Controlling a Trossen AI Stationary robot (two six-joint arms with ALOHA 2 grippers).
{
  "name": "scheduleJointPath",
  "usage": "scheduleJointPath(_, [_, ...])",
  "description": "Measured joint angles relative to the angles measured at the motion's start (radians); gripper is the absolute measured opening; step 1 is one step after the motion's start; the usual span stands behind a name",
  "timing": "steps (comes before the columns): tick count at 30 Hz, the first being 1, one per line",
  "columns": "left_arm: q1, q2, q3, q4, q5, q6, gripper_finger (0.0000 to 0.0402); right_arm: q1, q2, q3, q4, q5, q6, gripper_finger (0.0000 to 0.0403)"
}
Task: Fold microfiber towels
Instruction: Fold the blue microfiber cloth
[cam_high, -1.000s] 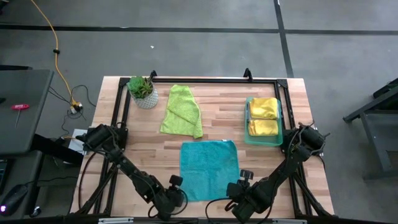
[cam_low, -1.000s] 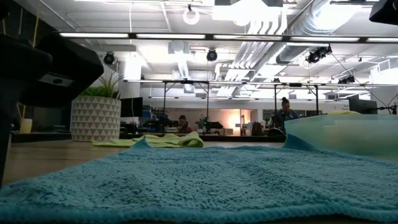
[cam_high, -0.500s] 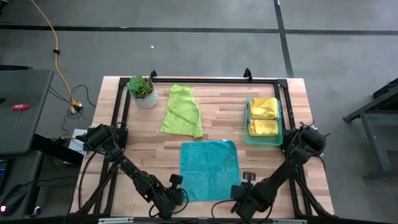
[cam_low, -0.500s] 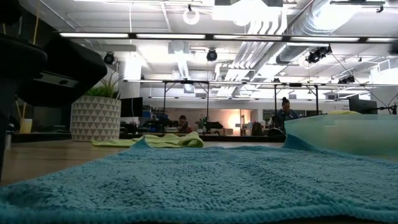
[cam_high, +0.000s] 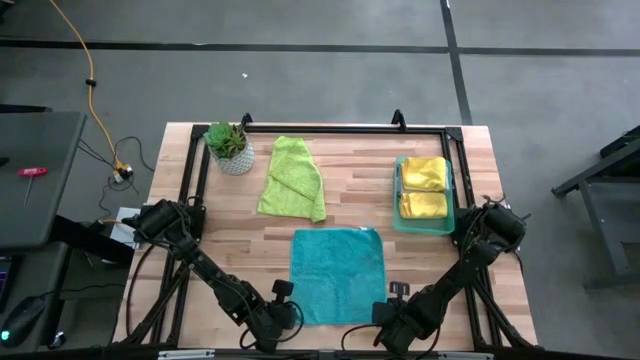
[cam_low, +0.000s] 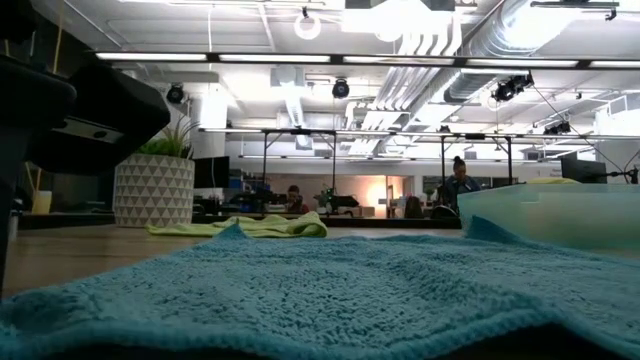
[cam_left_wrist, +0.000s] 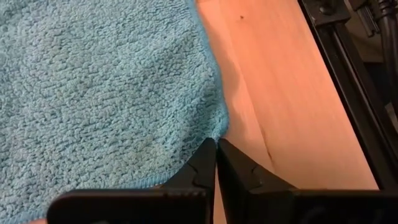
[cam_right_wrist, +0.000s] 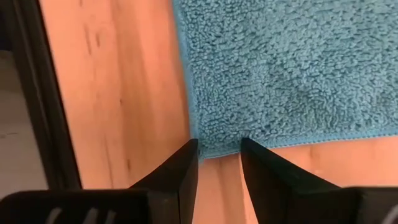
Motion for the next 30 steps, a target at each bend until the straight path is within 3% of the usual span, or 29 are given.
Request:
scheduleJointPath(8, [0.000,0.000,0.000,-0.001,0.002,0.004,0.0000,0.000,0.000,0.024,-0.024,-0.057,-0.030,0.0114])
scheduleJointPath(30, [0.000,0.001,-0.001,-0.009,0.020,-0.019,0.0000,0.015,0.012,0.065,-0.004,-0.009,-0.019,0.0114])
